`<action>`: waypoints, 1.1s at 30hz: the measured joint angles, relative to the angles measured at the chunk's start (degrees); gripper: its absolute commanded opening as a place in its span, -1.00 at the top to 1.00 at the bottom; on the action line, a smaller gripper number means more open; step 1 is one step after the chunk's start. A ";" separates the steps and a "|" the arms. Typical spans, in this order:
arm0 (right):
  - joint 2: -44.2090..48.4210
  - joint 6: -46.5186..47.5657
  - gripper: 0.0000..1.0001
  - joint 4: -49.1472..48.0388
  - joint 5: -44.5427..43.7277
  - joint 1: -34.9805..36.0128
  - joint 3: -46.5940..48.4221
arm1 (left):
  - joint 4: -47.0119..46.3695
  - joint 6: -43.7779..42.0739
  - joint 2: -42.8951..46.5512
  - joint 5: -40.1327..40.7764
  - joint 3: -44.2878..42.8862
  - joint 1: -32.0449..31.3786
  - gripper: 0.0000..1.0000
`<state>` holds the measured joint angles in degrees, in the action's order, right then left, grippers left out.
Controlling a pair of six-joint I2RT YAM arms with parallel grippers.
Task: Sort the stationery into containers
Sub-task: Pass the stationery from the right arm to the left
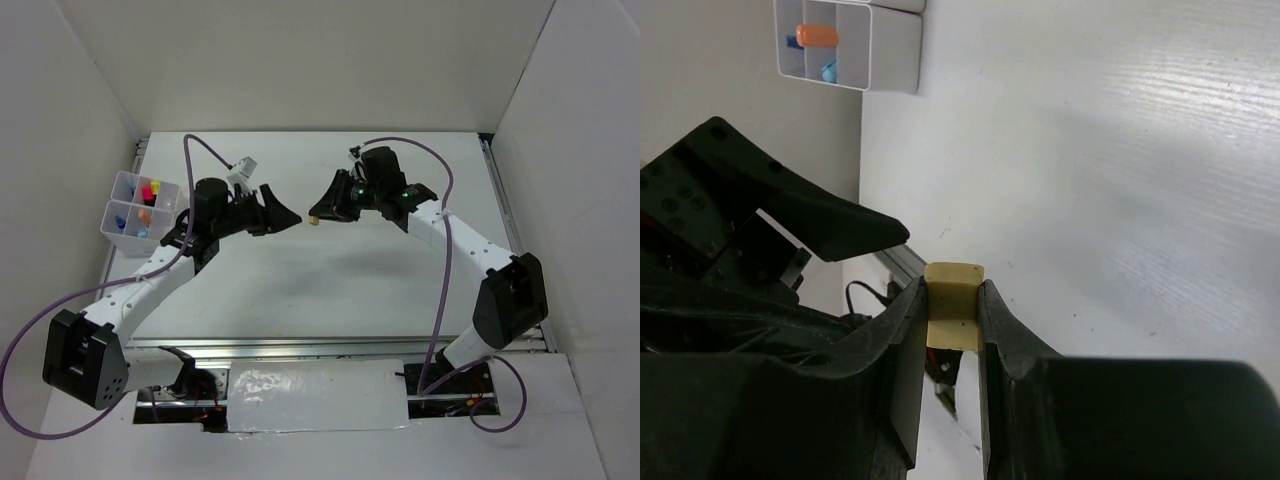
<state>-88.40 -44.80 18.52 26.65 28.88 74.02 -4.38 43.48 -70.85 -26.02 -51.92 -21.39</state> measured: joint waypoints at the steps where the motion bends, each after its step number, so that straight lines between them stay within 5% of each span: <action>1: -0.42 -0.13 1.00 0.22 -0.15 0.26 0.22 | -0.15 -0.24 -0.50 0.09 -0.09 -0.35 -0.37; 18: -2.95 -0.55 1.00 0.72 1.66 2.56 1.42 | -0.28 -2.45 -4.61 0.92 -1.99 -3.69 -0.34; 26: -2.99 -0.57 1.00 0.66 0.50 2.82 1.49 | 0.76 -3.26 -5.20 0.92 -3.32 -4.09 0.05; 33: -3.26 -0.57 1.00 0.68 -0.02 3.23 2.12 | 1.38 -3.93 -5.38 1.33 -3.39 -4.11 0.00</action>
<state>-91.66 -45.36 19.20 26.63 32.12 76.14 -3.01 39.55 -76.23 -24.69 -55.31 -25.50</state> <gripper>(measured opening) 0.280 0.482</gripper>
